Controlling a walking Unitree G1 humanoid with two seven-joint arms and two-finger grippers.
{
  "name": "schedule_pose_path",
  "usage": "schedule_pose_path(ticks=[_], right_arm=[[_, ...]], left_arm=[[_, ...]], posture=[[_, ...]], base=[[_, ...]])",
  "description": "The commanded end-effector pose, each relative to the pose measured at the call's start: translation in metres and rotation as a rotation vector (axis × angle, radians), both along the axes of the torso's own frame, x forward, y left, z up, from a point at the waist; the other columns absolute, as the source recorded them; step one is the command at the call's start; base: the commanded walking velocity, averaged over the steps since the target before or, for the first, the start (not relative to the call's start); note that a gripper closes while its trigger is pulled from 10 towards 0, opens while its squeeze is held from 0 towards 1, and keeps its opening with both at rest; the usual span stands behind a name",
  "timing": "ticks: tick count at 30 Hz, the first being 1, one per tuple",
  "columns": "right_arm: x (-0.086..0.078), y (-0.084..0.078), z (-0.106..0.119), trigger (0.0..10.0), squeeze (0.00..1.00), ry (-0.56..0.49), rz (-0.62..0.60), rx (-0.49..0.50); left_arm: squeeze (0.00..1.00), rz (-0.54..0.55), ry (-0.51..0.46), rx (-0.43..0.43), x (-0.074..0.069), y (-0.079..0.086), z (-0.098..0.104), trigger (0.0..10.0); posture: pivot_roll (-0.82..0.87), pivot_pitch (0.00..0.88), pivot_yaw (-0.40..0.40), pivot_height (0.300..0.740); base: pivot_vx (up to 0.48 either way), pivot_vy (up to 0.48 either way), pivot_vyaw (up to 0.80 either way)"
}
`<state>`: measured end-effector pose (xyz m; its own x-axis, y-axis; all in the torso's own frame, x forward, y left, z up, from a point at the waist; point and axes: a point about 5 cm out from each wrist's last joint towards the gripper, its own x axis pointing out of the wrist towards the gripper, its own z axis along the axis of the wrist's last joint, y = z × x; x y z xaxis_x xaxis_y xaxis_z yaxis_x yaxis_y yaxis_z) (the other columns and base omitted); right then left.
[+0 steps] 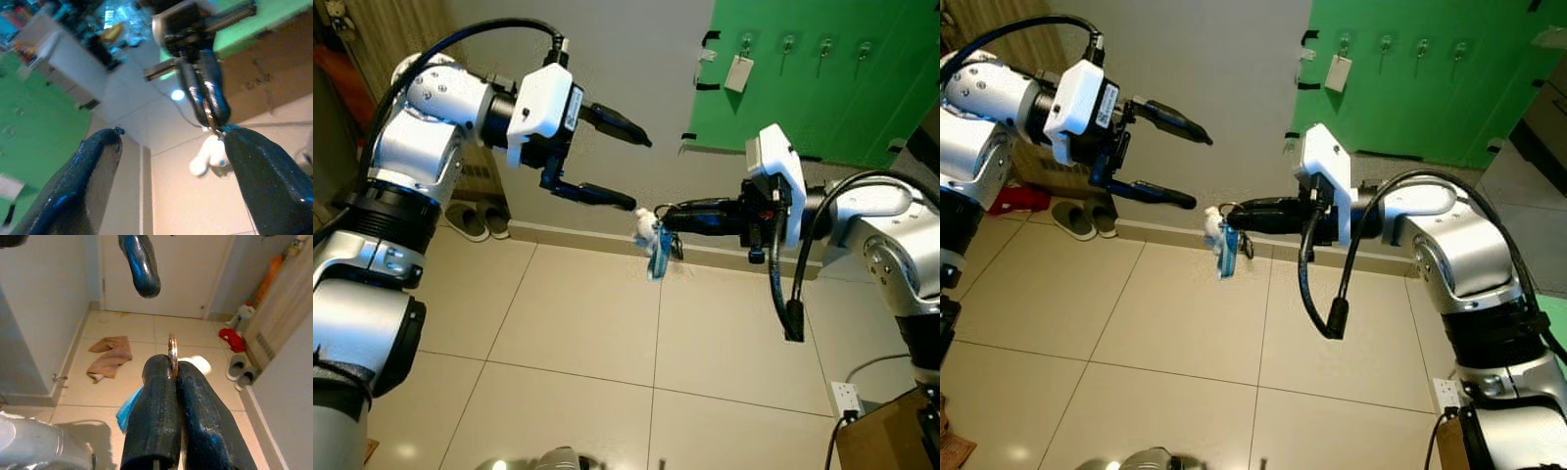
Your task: Hang keys on a hook
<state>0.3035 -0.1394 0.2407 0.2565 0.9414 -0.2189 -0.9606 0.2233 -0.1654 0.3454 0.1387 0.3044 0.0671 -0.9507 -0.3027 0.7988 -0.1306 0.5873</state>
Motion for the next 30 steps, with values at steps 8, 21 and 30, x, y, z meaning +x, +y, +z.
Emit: schedule_pose_path(ticks=[8, 21, 30], right_arm=[[0.009, -0.024, -0.044, 0.0, 0.0, -0.09, -0.815, 0.221], [-0.046, -0.056, -0.117, 0.0, 0.0, -0.251, -1.396, 0.316], [-0.048, -0.052, -0.132, 0.0, 0.0, -0.271, -1.403, 0.33]], left_arm=[[1.0, 0.842, 0.358, -0.452, 0.018, 0.024, -0.117, 10.0], [0.0, 1.421, 0.244, -0.617, -0.043, 0.025, -0.206, 10.0], [0.0, 1.357, 0.27, -0.669, -0.043, 0.009, -0.196, 10.0]], posture=[[-0.01, 0.0, -0.009, 0.74], [-0.01, 0.0, 0.001, 0.74], [-0.02, 0.0, 0.01, 0.74]], base=[[0.0, 0.0, 0.0], [0.0, 0.0, 0.0], [0.202, 0.0, 0.0]])
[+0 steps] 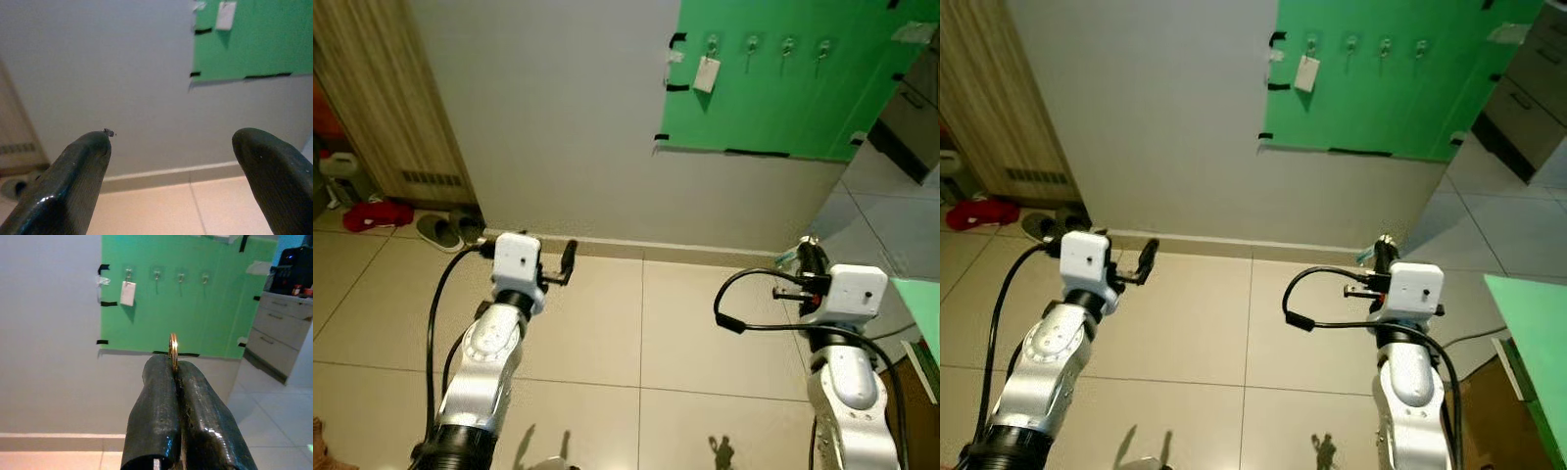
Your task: Hang keys on a hook
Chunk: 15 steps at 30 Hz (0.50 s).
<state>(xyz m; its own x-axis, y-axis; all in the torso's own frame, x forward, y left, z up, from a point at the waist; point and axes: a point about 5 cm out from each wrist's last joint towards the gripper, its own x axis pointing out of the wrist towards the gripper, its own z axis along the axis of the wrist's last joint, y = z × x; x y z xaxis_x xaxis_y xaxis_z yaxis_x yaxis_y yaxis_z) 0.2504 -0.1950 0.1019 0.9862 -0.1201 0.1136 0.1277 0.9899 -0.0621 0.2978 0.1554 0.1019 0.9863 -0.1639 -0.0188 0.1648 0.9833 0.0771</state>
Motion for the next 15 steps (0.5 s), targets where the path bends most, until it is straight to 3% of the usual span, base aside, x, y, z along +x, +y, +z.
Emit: schedule_pose_path(ticks=[1, 15], right_arm=[[0.008, 0.005, 0.007, 0.0, 0.0, -0.043, 0.017, 0.004], [0.008, 0.01, -0.004, 0.0, 0.0, -0.002, 0.035, 0.03]], left_arm=[[0.0, -0.03, -0.02, -0.018, 0.006, -0.011, 0.007, 10.0], [0.0, -0.029, 0.022, -0.062, 0.008, -0.009, 0.0, 10.0]], posture=[[-0.02, 0.0, 0.011, 0.74], [-0.05, 0.0, 0.032, 0.74]], base=[[0.454, 0.0, 0.0], [0.464, 0.0, 0.0]])
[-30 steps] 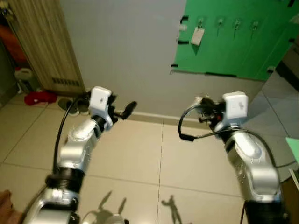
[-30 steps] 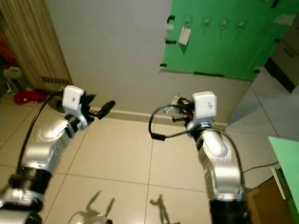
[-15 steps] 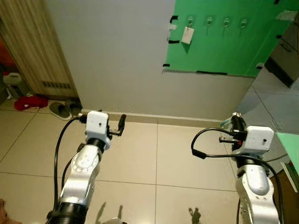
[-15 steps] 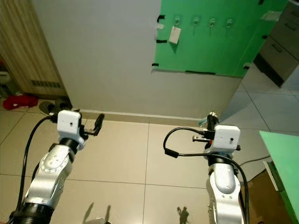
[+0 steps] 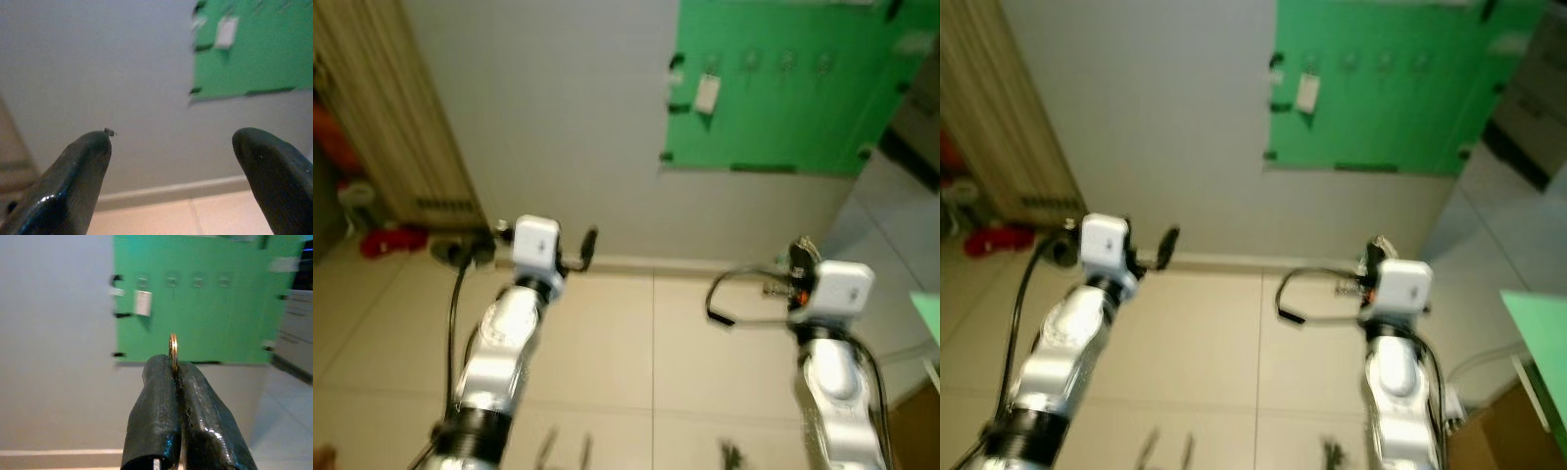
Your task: Hang keys on a hook
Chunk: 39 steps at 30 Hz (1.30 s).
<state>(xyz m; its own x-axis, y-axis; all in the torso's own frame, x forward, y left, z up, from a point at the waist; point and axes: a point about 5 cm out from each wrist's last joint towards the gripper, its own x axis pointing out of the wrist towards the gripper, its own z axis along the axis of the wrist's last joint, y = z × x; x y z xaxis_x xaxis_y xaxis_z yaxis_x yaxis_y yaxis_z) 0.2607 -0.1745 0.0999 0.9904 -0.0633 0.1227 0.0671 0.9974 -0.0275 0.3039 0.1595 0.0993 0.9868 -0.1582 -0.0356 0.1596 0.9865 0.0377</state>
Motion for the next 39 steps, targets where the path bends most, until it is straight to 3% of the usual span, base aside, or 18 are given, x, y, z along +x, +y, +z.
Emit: schedule_pose_path(ticks=[1, 17, 20, 25, 27, 29, 31, 33, 34, 39], right_arm=[[-0.002, -0.009, -0.002, 0.0, 0.0, 0.01, -0.019, -0.007], [0.004, -0.006, -0.008, 0.0, 0.0, 0.037, -0.012, 0.031], [0.007, -0.005, -0.009, 0.0, 0.0, 0.045, -0.015, 0.024], [0.008, -0.006, -0.009, 0.0, 0.0, 0.047, -0.012, 0.032], [0.007, -0.008, -0.01, 0.0, 0.0, 0.056, -0.018, 0.064], [0.003, -0.012, -0.014, 0.0, 0.0, 0.07, -0.03, 0.073], [0.001, -0.012, -0.015, 0.0, 0.0, 0.074, -0.028, 0.067], [-0.011, -0.017, -0.023, 0.0, 0.0, 0.111, -0.013, 0.04], [-0.011, -0.017, -0.023, 0.0, 0.0, 0.111, -0.013, 0.04], [-0.052, -0.02, -0.041, 0.0, 0.0, 0.218, 0.062, -0.028]], left_arm=[[0.0, -0.026, 0.002, -0.034, 0.003, -0.012, 0.002, 10.0], [0.0, -0.108, 0.016, -0.008, 0.01, -0.019, 0.002, 10.0], [0.0, -0.113, 0.038, -0.039, 0.01, -0.023, 0.0, 10.0], [0.0, -0.11, 0.043, -0.03, 0.009, -0.02, -0.002, 10.0], [0.0, -0.099, 0.059, -0.065, 0.007, -0.014, -0.006, 10.0], [0.0, -0.047, 0.09, -0.076, -0.003, 0.001, -0.015, 10.0], [0.0, -0.032, 0.103, -0.079, -0.006, 0.004, -0.018, 10.0], [0.0, -0.014, 0.177, -0.054, -0.026, 0.016, -0.034, 10.0], [0.0, -0.014, 0.177, -0.054, -0.026, 0.016, -0.034, 10.0], [0.0, -0.074, 0.22, 0.019, -0.062, 0.031, -0.045, 10.0]], posture=[[-0.05, 0.0, 0.032, 0.74], [-0.04, 0.0, 0.036, 0.74], [-0.04, 0.0, 0.044, 0.74], [-0.05, 0.0, 0.047, 0.74], [-0.05, 0.0, 0.046, 0.74], [-0.05, 0.0, 0.05, 0.74], [-0.05, 0.0, 0.05, 0.74], [-0.05, 0.0, 0.045, 0.74], [-0.05, 0.0, 0.045, 0.74], [-0.02, 0.0, 0.027, 0.74]], base=[[0.469, 0.0, 0.0], [0.476, 0.0, 0.0], [0.48, 0.0, 0.0], [0.48, 0.0, 0.0], [0.48, 0.0, 0.0], [0.48, 0.0, 0.0], [0.48, 0.0, 0.0], [0.472, 0.0, 0.0], [0.472, 0.0, 0.0], [0.472, 0.0, 0.0]])
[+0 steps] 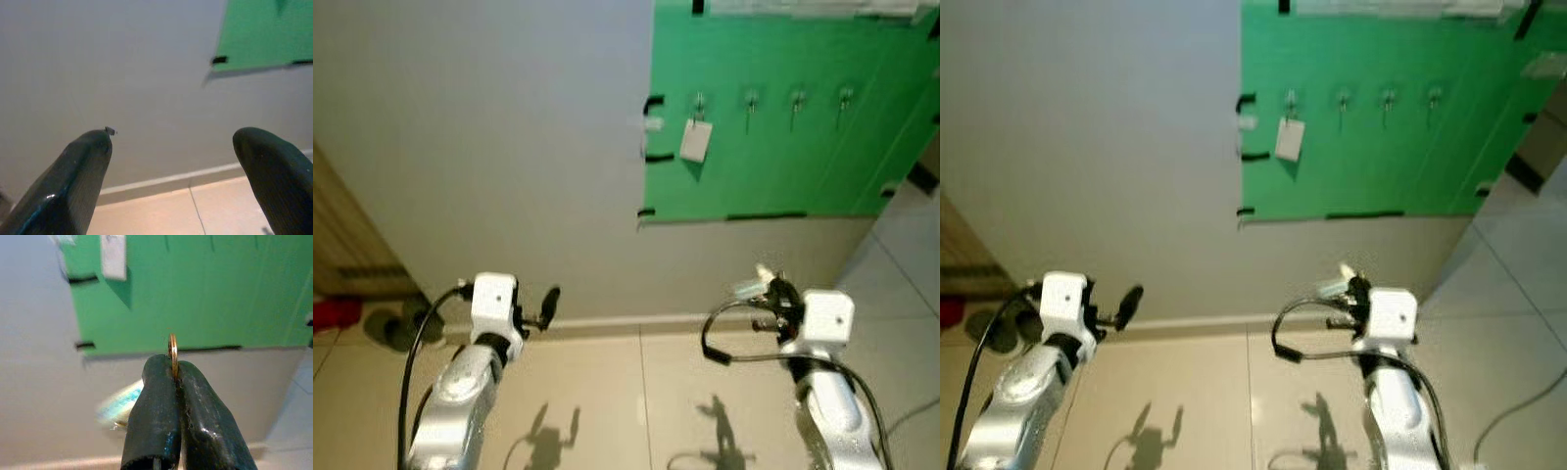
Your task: Hang keys on a hook
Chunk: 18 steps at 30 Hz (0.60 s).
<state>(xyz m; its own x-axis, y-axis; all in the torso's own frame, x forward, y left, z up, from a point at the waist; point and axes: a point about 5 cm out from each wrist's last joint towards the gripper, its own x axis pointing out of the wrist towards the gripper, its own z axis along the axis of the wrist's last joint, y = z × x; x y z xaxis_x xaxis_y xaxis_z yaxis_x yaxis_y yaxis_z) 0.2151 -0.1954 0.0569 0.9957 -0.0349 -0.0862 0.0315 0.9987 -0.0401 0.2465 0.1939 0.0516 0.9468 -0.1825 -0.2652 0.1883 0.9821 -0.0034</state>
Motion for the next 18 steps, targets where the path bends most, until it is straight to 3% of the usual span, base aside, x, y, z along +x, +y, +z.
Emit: schedule_pose_path(ticks=[1, 3, 7, 13, 16, 18], right_arm=[[-0.011, 0.0, 0.0, 0.0, 0.0, 0.025, 0.037, -0.026], [-0.018, -0.002, -0.002, 0.0, 0.0, 0.045, 0.021, -0.024], [-0.025, -0.015, -0.018, 0.0, 0.0, 0.087, 0.002, -0.025], [-0.015, -0.02, -0.036, 0.0, 0.0, 0.123, 0.003, -0.016], [-0.009, -0.019, -0.049, 0.0, 0.0, 0.145, 0.002, -0.007], [-0.014, -0.017, -0.06, 0.0, 0.0, 0.158, 0.013, -0.006]], left_arm=[[0.0, -0.049, -0.009, -0.001, -0.006, -0.003, 0.0, 10.0], [0.0, -0.04, -0.006, -0.03, -0.007, -0.003, -0.003, 10.0], [0.0, -0.06, -0.029, -0.008, -0.005, -0.007, -0.007, 10.0], [0.0, -0.042, -0.016, -0.03, 0.004, -0.013, -0.011, 10.0], [0.0, -0.034, -0.019, -0.031, 0.014, -0.015, -0.013, 10.0], [0.0, -0.045, -0.035, -0.018, 0.016, -0.012, -0.011, 10.0]], posture=[[-0.02, 0.0, 0.027, 0.74], [-0.02, 0.0, 0.023, 0.74], [-0.02, 0.0, 0.019, 0.74], [-0.04, 0.0, 0.022, 0.74], [-0.04, 0.0, 0.023, 0.74], [-0.05, 0.0, 0.024, 0.74]], base=[[0.48, 0.0, 0.0], [0.48, 0.0, 0.0], [0.461, 0.0, 0.0], [0.0, 0.0, 0.0], [0.097, -0.434, 0.0], [0.315, -0.36, 0.0]])
